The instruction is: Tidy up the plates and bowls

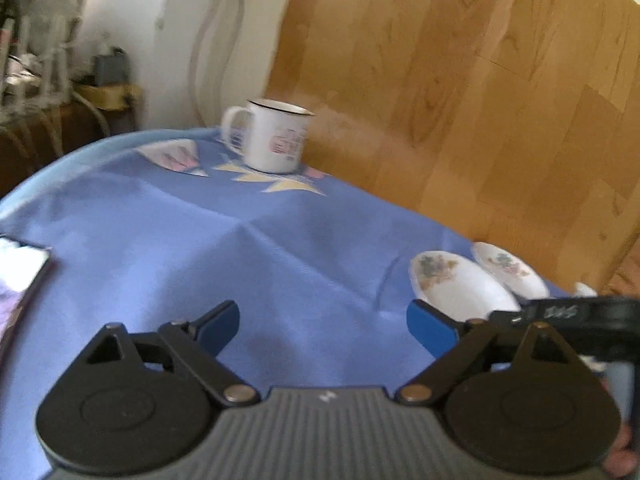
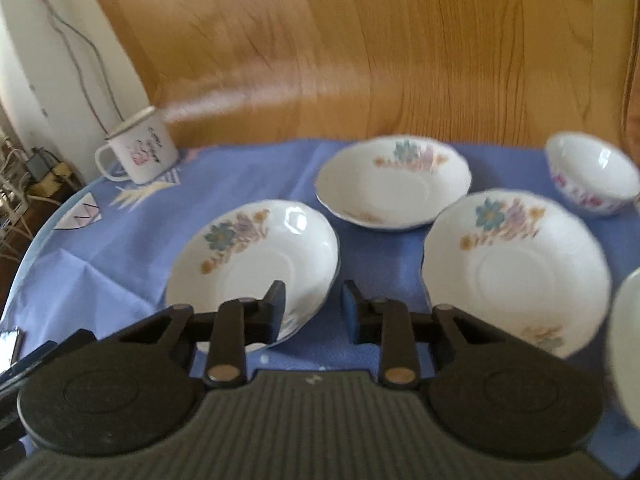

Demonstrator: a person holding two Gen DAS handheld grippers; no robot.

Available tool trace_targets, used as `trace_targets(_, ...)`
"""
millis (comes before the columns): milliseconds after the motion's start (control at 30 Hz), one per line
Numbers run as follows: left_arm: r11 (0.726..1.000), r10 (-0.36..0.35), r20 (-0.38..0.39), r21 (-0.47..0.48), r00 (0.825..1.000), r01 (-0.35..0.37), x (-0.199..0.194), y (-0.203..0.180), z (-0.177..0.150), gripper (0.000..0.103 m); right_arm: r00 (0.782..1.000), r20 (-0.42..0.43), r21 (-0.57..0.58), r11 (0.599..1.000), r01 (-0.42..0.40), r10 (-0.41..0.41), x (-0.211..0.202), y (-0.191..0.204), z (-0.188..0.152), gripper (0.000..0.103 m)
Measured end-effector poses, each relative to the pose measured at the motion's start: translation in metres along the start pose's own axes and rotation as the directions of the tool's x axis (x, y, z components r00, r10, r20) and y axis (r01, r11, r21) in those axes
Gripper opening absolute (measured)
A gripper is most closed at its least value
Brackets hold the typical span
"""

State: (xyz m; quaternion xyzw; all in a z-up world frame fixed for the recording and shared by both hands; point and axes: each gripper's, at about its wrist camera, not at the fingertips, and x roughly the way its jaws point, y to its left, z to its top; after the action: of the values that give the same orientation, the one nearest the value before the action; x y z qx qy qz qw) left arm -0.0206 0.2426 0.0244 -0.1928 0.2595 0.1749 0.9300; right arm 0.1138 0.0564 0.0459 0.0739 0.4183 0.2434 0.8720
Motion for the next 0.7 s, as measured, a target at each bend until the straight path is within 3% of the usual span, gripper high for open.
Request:
trace_targets(133, 0.998, -0.008, -0.032, 0.057, 0.999, 0.01, 0.022, -0.025, 0.02, 0.073, 1.0, 0.009, 0.025, 1.0, -0.016, 0.016, 0.0, -0.002, -0.001, 0.022)
trace_targets(233, 0.994, -0.075, -0.178, 0.068, 0.981, 0.088, 0.056, -0.035, 0.024, 0.062, 0.999, 0.015, 0.043, 0.998, -0.039, 0.039, -0.002, -0.005, -0.002, 0.019)
trace_targets(267, 0.992, -0.095, -0.188, 0.065, 0.978, 0.109, 0.061, -0.038, 0.021, 0.061, 0.999, 0.009, 0.054, 0.997, -0.054, 0.053, -0.002, -0.008, -0.001, 0.018)
trace_targets(300, 0.992, -0.069, -0.17, 0.096, 0.983, 0.086, 0.061, -0.043, 0.018, 0.056, 0.997, 0.004, 0.069, 0.995, -0.071, 0.071, -0.003, -0.009, -0.002, 0.016)
trace_targets(333, 0.99, -0.057, -0.169, 0.118, 0.984, 0.078, 0.059, -0.046, 0.015, 0.046, 0.996, -0.003, 0.077, 0.993, -0.086, 0.086, -0.006, -0.011, -0.003, 0.016)
trace_targets(367, 0.988, -0.084, -0.176, 0.116, 0.981, 0.106, 0.056, -0.047, 0.013, 0.023, 0.995, -0.005, 0.075, 0.992, -0.097, 0.098, -0.009, -0.01, -0.005, 0.016)
trace_targets(400, 0.985, -0.129, -0.192, 0.089, 0.973, 0.148, 0.05, -0.045, 0.01, 0.013, 0.994, -0.008, 0.065, 0.992, -0.111, 0.112, -0.014, -0.008, -0.009, 0.016)
trace_targets(567, 0.99, -0.082, -0.15, 0.098, 0.985, 0.097, 0.0, -0.026, -0.024, 0.015, 0.981, -0.058, 0.026, 0.983, -0.183, 0.184, -0.041, 0.007, -0.036, 0.016)
trace_targets(700, 0.996, -0.048, -0.105, 0.068, 0.993, 0.055, -0.051, 0.01, -0.048, 0.015, 0.957, -0.102, -0.034, 0.961, -0.276, 0.271, -0.058, 0.032, -0.059, 0.016)
